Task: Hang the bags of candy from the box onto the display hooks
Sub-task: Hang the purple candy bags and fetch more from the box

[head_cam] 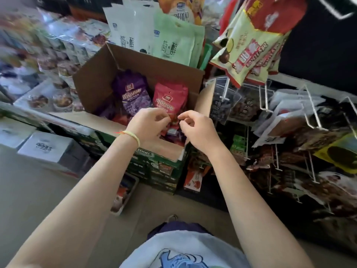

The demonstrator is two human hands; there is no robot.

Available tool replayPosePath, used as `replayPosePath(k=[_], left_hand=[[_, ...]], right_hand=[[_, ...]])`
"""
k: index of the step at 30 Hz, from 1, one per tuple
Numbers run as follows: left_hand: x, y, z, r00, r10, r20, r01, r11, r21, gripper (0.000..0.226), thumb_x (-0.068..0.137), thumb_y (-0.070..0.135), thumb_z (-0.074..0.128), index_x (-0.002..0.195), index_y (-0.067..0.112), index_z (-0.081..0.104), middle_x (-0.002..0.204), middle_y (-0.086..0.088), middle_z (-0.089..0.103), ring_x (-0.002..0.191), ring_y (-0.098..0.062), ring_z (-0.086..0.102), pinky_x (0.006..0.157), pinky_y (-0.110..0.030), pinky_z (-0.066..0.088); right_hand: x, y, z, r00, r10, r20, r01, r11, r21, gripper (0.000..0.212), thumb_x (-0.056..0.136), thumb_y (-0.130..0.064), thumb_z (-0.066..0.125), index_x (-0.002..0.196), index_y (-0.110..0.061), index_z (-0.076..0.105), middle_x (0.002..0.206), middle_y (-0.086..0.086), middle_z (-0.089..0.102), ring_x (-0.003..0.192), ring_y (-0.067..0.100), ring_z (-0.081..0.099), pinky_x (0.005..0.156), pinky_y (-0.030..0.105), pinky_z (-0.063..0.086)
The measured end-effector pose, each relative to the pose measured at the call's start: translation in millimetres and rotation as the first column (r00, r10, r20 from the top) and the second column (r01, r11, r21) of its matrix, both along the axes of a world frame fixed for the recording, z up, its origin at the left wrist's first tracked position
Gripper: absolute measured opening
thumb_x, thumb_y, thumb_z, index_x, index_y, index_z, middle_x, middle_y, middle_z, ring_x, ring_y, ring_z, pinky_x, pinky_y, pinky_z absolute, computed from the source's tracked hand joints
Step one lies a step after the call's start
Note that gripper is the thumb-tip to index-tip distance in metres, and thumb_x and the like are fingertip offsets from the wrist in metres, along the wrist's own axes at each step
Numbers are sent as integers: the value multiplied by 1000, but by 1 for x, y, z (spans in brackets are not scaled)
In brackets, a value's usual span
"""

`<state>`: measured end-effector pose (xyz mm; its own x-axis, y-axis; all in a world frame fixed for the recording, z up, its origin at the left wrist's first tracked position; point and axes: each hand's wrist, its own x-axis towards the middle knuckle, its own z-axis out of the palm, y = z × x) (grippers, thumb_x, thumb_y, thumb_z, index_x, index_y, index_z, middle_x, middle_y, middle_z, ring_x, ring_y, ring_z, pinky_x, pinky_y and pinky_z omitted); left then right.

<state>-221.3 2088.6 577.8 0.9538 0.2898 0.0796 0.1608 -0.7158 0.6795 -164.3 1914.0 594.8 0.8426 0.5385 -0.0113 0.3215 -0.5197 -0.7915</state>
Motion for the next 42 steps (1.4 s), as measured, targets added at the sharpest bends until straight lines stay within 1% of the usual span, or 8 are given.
replayPosePath(k=[7,15,19,23,28,32,35,42], left_hand=[[57,88,-10,846,-40,-531,169,966,196,28,99,34,57,110,13,71,108,-9,71,97,-28,65,87,-36,53],[108,166,-56,687,-98,-720,267,956,124,32,99,40,55,116,17,68,123,-5,65,109,-25,60,93,-33,47],[132,192,-72,736,-103,-670,206,976,76,33,97,36,57,121,14,64,125,-9,64,111,-29,60,86,-32,46],[150,203,-89,790,-144,-595,111,990,-92,58,95,31,58,149,18,43,141,-8,56,119,-31,60,97,-34,50],[169,206,-104,811,-264,-522,144,955,-260,64,93,30,61,153,26,38,143,-9,55,123,-27,58,101,-32,48],[176,210,-110,800,-288,-527,137,942,-308,67,93,28,62,154,29,35,144,-11,51,124,-30,56,101,-35,47],[179,210,-102,819,-317,-477,113,906,-409,65,92,30,64,151,26,37,140,-8,57,123,-31,57,94,-35,47],[177,208,-52,898,-365,-245,68,666,-743,41,79,42,82,115,29,65,111,5,75,105,-14,70,103,-41,51]], right_hand=[[48,86,-17,980,52,-192,-89,978,-191,42,97,-31,58,137,-18,53,122,3,61,112,23,59,83,27,42],[103,158,-43,929,-127,-348,-5,935,-354,73,91,-36,61,152,-11,32,141,13,53,124,33,55,93,34,47],[128,185,-67,842,-400,-363,273,895,-353,69,93,-32,64,146,1,35,133,15,53,126,35,53,104,42,47],[140,196,-88,600,-695,-397,601,719,-350,94,91,-35,70,156,0,12,154,24,34,137,41,42,107,41,40],[151,195,-110,503,-771,-392,750,614,-246,51,90,-28,71,128,0,52,130,20,62,114,38,62,82,35,49],[148,190,-114,546,-704,-453,736,662,-143,13,92,-21,71,101,-12,68,108,7,72,93,22,67,76,30,54],[141,191,-97,626,-609,-486,682,730,-36,15,93,-20,72,107,-18,68,102,0,72,86,12,68,66,23,51],[119,164,-37,785,-418,-458,531,834,149,16,99,-18,62,112,-26,68,107,-5,77,102,14,72,90,31,56]])
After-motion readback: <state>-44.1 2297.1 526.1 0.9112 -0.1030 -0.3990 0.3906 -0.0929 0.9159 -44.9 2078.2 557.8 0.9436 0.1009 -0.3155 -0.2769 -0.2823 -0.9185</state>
